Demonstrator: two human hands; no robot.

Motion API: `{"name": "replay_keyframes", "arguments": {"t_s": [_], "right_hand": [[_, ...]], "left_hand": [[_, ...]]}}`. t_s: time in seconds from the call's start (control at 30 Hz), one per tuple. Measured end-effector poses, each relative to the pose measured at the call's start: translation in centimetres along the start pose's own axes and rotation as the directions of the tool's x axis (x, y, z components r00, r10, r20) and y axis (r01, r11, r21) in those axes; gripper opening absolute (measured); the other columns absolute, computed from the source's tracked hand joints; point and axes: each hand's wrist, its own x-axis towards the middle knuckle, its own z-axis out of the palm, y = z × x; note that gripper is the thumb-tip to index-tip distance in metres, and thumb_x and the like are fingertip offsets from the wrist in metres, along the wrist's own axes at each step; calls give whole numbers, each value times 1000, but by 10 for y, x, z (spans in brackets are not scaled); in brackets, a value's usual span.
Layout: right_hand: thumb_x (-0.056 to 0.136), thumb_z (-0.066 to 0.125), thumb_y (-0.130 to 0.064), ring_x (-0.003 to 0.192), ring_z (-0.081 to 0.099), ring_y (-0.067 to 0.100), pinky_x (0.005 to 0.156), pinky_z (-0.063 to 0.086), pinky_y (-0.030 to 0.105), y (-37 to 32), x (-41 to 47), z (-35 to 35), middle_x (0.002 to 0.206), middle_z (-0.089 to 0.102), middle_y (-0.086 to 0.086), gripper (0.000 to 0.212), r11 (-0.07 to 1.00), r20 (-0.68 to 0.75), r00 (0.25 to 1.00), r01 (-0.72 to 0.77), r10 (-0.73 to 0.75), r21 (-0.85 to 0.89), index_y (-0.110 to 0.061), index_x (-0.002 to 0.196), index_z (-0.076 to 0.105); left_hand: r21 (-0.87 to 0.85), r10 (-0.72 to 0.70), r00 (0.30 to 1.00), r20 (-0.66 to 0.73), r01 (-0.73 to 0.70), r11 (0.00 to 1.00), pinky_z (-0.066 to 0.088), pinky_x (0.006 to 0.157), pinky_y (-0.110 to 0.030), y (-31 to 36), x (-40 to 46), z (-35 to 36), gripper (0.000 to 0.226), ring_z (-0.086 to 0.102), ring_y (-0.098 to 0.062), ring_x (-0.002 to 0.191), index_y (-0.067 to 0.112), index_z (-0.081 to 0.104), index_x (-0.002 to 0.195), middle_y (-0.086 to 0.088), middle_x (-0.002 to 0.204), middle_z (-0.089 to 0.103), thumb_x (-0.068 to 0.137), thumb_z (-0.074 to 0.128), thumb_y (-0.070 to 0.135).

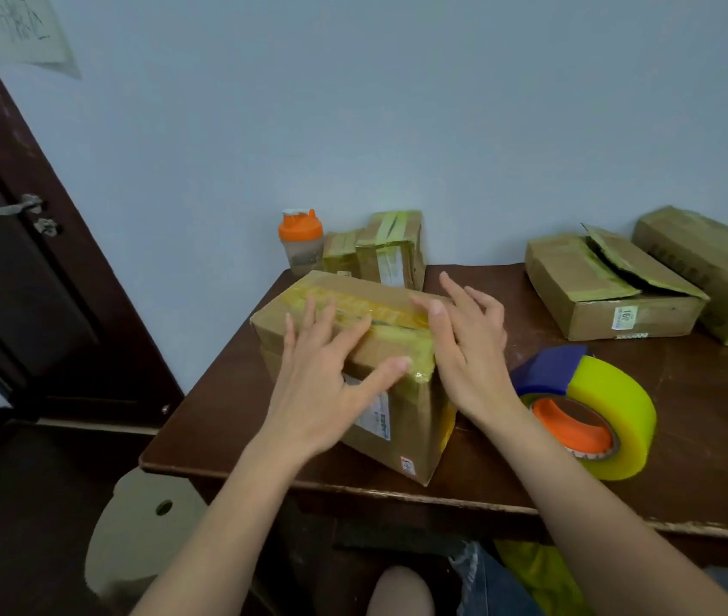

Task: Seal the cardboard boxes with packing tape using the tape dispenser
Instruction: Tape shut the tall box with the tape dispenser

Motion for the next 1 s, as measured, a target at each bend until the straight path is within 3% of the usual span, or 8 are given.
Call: {"name": "replay_keyframes", "arguments": {"t_s": [0.13,0.27,0.4,0.57,0.73,0.83,0.9,1.0], "right_hand": [[102,24,-42,132,39,9,96,18,20,-7,-3,-7,140,50,-2,51,997,79,996,-47,42,57,-25,121,67],[99,52,-32,120,52,15,100,41,40,-4,-6,-19,126,61,1,28,997,13,997,-70,70,17,-21,112,73],[90,65,-36,111,55,12,92,47,31,-7,-9,-26,121,61,0,28,996,39,995,-90,90,13,-20,112,73],[92,64,-26,115,55,18,94,48,41,-8,-4,-37,119,62,4,26,997,134,989,-52,58,-49,-20,115,71],[90,66,-10,120,58,17,103,45,33,-14,12,-63,121,67,6,29,992,364,931,9,38,-127,-16,117,70],[91,66,-18,105,62,11,96,46,27,-16,21,-84,112,69,-5,29,985,390,917,-14,81,-173,-22,119,69],[91,66,-29,112,58,14,97,45,32,-8,24,-98,119,66,-6,32,966,329,936,-38,124,-255,-28,123,66],[85,68,-47,128,49,19,104,42,39,11,20,-115,137,56,-2,49,901,360,891,-111,277,-418,-31,131,58]], "left_hand": [[128,133,991,16,-134,983,-24,113,-41,0,-9,11,108,-25,-12,146,44,20,150,8,162,-12,58,24,99],[-146,200,980,-11,-200,969,0,123,-44,-17,-9,0,64,15,2,146,34,48,141,15,152,36,84,60,60],[-253,184,980,-79,-198,947,9,121,-29,-22,-8,3,44,25,6,142,38,53,133,22,143,44,91,64,37],[-265,137,982,-129,-167,950,18,111,-6,-15,-5,13,41,25,3,140,30,57,132,17,139,48,95,59,10],[-153,76,988,-135,-97,983,25,118,-40,1,-3,14,39,30,-7,141,28,60,131,11,139,52,92,66,30],[-193,1,974,-225,-46,980,33,113,-40,13,-3,19,34,40,-16,137,23,67,124,4,133,58,91,67,33],[-187,-7,963,-271,-45,981,35,112,-37,17,-3,24,30,43,-19,135,18,68,122,1,129,61,92,66,24],[-103,18,958,-288,-50,993,17,119,-32,19,-4,32,33,41,-21,136,15,63,127,-3,132,58,94,62,15]]}}
